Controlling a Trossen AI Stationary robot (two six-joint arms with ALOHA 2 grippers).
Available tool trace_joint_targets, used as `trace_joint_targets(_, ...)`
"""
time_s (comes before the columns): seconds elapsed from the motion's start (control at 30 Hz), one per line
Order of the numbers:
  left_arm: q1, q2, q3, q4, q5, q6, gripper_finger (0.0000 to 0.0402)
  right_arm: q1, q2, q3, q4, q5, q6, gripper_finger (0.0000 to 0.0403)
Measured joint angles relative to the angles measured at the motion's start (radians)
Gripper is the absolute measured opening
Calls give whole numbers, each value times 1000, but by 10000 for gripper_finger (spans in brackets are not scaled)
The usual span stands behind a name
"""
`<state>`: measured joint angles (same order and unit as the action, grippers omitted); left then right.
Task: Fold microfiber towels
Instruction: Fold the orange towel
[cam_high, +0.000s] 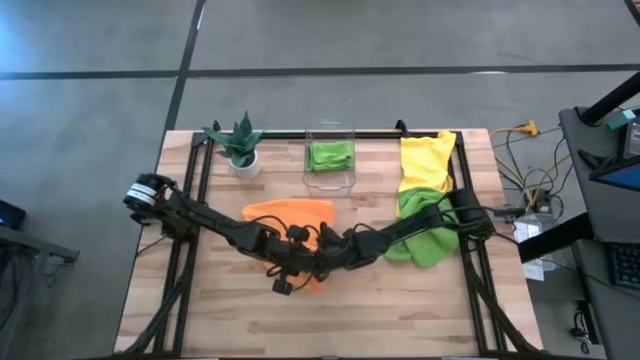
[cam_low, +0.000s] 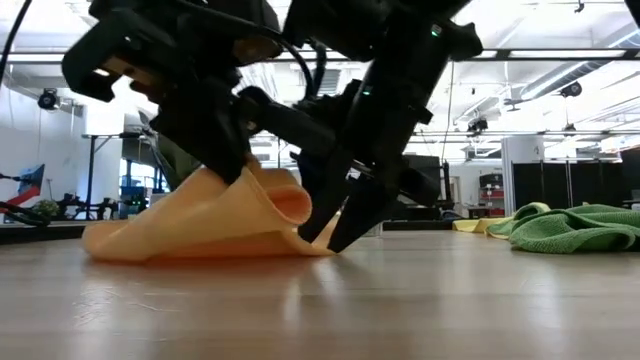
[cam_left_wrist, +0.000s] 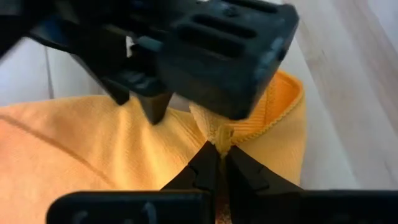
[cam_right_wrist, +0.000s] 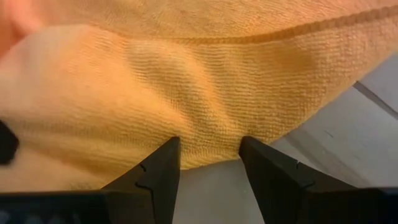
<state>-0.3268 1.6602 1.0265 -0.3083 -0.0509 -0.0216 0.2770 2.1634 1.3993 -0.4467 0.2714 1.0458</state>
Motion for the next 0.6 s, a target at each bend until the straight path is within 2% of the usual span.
trace_joint_targets(0.17,-30,-69,-1,-34,-64,-62,1,18,18,26,12,-5,27,171)
trace_joint_targets(0.4,-99,-199,-7,-113,-65,-227,1,13,13,21,7,-12,27,171)
trace_joint_targets(0.6,-192,-268,-16,-147,-190,-298,1,11,13,21,6,-14,26,171)
